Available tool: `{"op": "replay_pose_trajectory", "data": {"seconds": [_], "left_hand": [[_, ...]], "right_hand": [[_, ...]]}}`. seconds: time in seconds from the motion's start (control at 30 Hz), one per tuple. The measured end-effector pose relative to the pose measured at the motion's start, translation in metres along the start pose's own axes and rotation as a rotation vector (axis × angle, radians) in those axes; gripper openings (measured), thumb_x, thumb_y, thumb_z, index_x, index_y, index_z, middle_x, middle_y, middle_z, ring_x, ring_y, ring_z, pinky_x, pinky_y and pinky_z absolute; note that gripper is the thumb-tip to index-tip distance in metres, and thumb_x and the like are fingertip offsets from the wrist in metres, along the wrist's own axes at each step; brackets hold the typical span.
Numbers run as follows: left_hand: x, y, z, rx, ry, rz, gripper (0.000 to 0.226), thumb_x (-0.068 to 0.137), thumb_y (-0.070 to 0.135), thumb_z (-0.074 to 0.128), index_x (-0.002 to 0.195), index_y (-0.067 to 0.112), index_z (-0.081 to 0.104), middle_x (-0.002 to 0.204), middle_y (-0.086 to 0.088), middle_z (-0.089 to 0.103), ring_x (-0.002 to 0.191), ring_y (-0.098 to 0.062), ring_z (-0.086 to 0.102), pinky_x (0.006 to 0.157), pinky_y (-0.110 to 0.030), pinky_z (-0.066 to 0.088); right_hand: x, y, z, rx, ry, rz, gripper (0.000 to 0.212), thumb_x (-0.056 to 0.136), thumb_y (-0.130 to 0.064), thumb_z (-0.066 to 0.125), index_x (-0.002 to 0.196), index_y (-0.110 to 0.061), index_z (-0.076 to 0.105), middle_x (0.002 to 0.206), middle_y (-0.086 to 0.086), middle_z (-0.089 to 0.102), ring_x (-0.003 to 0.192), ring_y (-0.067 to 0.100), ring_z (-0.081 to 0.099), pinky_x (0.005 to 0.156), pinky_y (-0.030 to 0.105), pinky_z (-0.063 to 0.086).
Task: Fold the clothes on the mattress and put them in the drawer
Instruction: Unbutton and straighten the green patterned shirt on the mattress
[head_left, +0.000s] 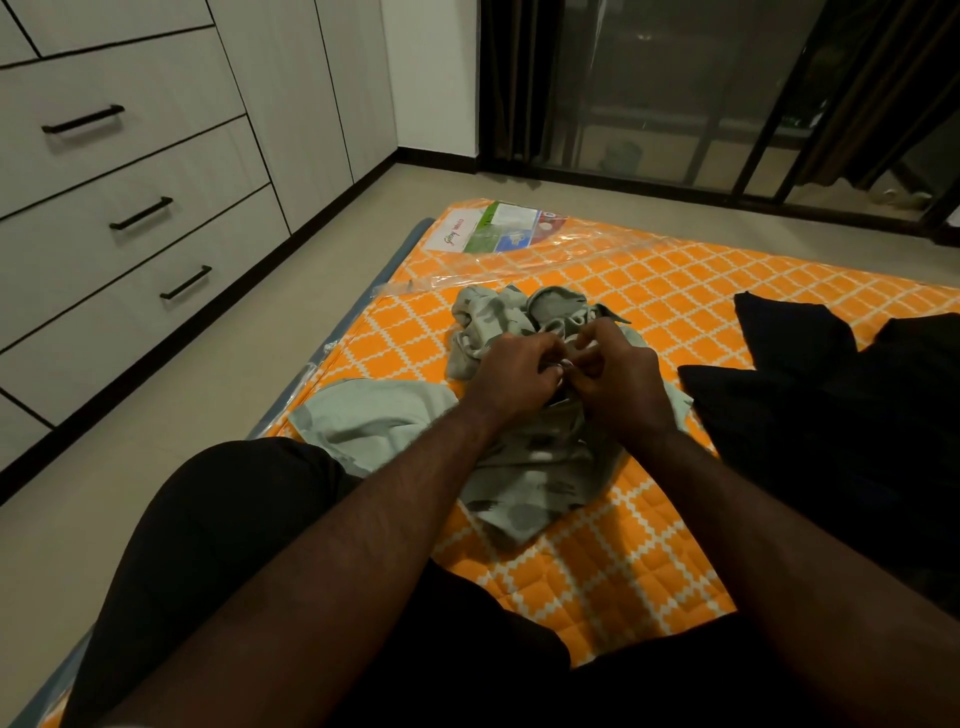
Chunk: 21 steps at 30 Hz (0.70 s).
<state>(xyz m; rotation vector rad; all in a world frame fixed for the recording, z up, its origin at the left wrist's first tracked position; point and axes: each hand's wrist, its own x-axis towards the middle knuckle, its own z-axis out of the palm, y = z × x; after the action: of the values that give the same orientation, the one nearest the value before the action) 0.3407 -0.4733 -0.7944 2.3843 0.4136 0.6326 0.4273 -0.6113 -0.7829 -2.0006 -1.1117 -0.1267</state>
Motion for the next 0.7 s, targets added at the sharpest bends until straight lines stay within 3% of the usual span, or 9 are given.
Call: {"op": "replay_pose_trajectory", "data": {"seconds": [0.07, 0.17, 0.27, 0.33, 0.43, 0.57, 0.7], "left_hand": [[0.0, 0.002, 0.0, 0.024, 0.004, -0.003, 0.022, 0.084, 0.023, 0.068, 0.104, 0.019, 0.076, 0.088, -0.001, 0.074, 0.082, -0.016, 0.067, 0.075, -0.041, 0.058], [-0.001, 0.003, 0.001, 0.063, 0.01, -0.019, 0.025, 0.081, 0.032, 0.063, 0.101, 0.023, 0.075, 0.084, -0.002, 0.071, 0.081, -0.019, 0.065, 0.071, -0.041, 0.058], [-0.001, 0.004, 0.002, 0.101, 0.035, -0.028, 0.027, 0.078, 0.036, 0.058, 0.096, 0.024, 0.075, 0.08, -0.004, 0.067, 0.083, -0.02, 0.058, 0.068, -0.034, 0.051], [0.0, 0.006, 0.001, 0.127, 0.052, -0.022, 0.029, 0.078, 0.036, 0.056, 0.097, 0.024, 0.074, 0.081, -0.007, 0.065, 0.086, -0.022, 0.055, 0.066, -0.031, 0.043], [0.001, 0.008, 0.001, 0.134, 0.039, -0.013, 0.031, 0.079, 0.035, 0.053, 0.098, 0.023, 0.073, 0.083, -0.007, 0.066, 0.087, -0.024, 0.054, 0.069, -0.034, 0.046], [0.0, 0.011, 0.001, 0.121, 0.046, 0.005, 0.019, 0.084, 0.024, 0.052, 0.085, 0.017, 0.069, 0.074, -0.001, 0.065, 0.073, -0.023, 0.054, 0.078, -0.046, 0.049], [0.001, 0.013, 0.002, 0.096, 0.054, 0.001, 0.017, 0.084, 0.024, 0.051, 0.077, 0.015, 0.065, 0.07, -0.001, 0.064, 0.068, -0.024, 0.054, 0.08, -0.047, 0.049]], "right_hand": [[0.0, 0.001, 0.0, -0.02, 0.005, 0.002, 0.029, 0.086, -0.008, 0.079, 0.1, -0.018, 0.056, 0.08, -0.014, 0.061, 0.075, 0.01, 0.069, 0.059, 0.021, 0.054], [0.001, 0.001, 0.001, -0.053, 0.006, 0.005, 0.03, 0.085, -0.006, 0.078, 0.093, -0.02, 0.052, 0.078, -0.007, 0.062, 0.071, 0.016, 0.066, 0.059, 0.04, 0.057], [0.003, 0.0, 0.002, -0.065, 0.014, -0.003, 0.028, 0.084, -0.006, 0.077, 0.09, -0.017, 0.052, 0.075, -0.002, 0.063, 0.068, 0.02, 0.064, 0.058, 0.044, 0.055], [0.004, -0.001, 0.002, -0.065, 0.022, -0.013, 0.028, 0.084, -0.005, 0.076, 0.089, -0.017, 0.051, 0.074, -0.001, 0.062, 0.066, 0.02, 0.062, 0.056, 0.045, 0.054], [0.003, -0.002, 0.0, -0.051, 0.024, -0.027, 0.026, 0.084, -0.005, 0.076, 0.09, -0.014, 0.053, 0.075, -0.001, 0.063, 0.067, 0.021, 0.063, 0.057, 0.044, 0.053], [0.004, -0.004, -0.001, -0.023, 0.03, -0.024, 0.025, 0.083, -0.006, 0.078, 0.091, -0.014, 0.056, 0.076, -0.005, 0.063, 0.069, 0.015, 0.062, 0.059, 0.035, 0.051], [0.004, -0.005, -0.001, -0.013, 0.062, -0.022, 0.024, 0.081, -0.007, 0.079, 0.088, -0.014, 0.056, 0.073, -0.008, 0.059, 0.063, 0.003, 0.055, 0.056, 0.028, 0.044]]}}
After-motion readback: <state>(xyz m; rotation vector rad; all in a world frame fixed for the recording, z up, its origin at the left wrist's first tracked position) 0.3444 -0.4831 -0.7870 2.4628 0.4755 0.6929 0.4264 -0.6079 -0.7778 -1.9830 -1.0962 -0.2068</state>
